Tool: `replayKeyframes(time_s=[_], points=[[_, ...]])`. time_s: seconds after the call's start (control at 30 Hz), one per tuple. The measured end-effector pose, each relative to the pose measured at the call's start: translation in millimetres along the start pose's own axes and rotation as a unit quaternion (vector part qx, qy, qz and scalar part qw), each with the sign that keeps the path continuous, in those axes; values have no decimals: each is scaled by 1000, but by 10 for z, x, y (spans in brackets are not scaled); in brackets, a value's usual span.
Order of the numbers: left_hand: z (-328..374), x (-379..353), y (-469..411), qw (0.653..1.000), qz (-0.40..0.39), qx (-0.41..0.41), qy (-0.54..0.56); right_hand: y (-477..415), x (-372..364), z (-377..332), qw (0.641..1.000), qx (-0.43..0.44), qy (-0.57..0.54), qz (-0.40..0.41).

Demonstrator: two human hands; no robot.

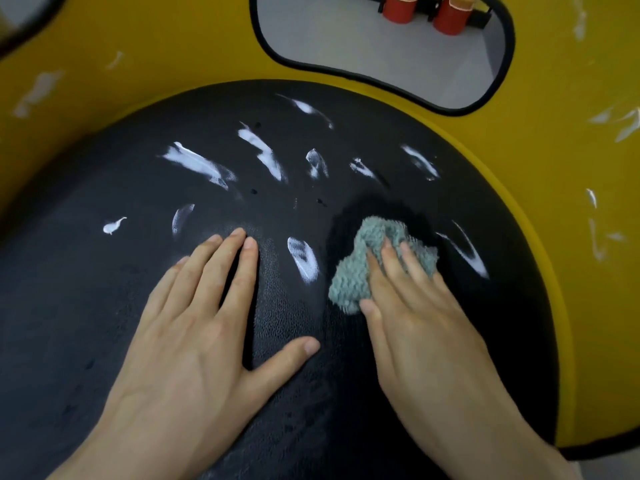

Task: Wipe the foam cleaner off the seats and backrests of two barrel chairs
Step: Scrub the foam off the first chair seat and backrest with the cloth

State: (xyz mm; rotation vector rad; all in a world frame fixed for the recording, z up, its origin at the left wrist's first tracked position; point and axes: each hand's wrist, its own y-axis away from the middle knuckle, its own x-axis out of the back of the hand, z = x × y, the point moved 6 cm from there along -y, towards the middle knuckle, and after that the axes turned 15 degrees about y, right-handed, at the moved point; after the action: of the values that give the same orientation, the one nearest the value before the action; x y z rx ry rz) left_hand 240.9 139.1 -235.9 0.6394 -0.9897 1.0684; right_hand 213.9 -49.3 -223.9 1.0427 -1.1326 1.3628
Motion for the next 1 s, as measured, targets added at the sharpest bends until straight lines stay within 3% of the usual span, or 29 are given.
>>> replayKeyframes(time_s=[0.13, 0.3, 0.4, 0.5, 0.57, 0.7, 1.0], points=[[1, -6, -11, 1000, 5, -8, 2, 101, -13, -54, 999, 32, 0, -1], [1, -5, -10, 1000, 1, -7, -4, -439, -45, 168, 996, 2, -11, -85], [-5, -12, -9, 1000, 2, -11, -4, -244, -29, 140, 998, -32, -4, -53], [-8, -11, -7, 1000, 9, -8, 1, 55, 0, -109, 999, 12, -10, -33], [-1, -14, -8, 1000, 5, -7, -1, -71, 21, -94, 999, 41, -3, -34], [0, 3, -9, 1000, -12, -3, -5, -455, -26, 152, 997, 15, -14, -75], [19, 41, -17, 1000, -23, 15, -13, 131, 64, -74, 999, 45, -16, 3]])
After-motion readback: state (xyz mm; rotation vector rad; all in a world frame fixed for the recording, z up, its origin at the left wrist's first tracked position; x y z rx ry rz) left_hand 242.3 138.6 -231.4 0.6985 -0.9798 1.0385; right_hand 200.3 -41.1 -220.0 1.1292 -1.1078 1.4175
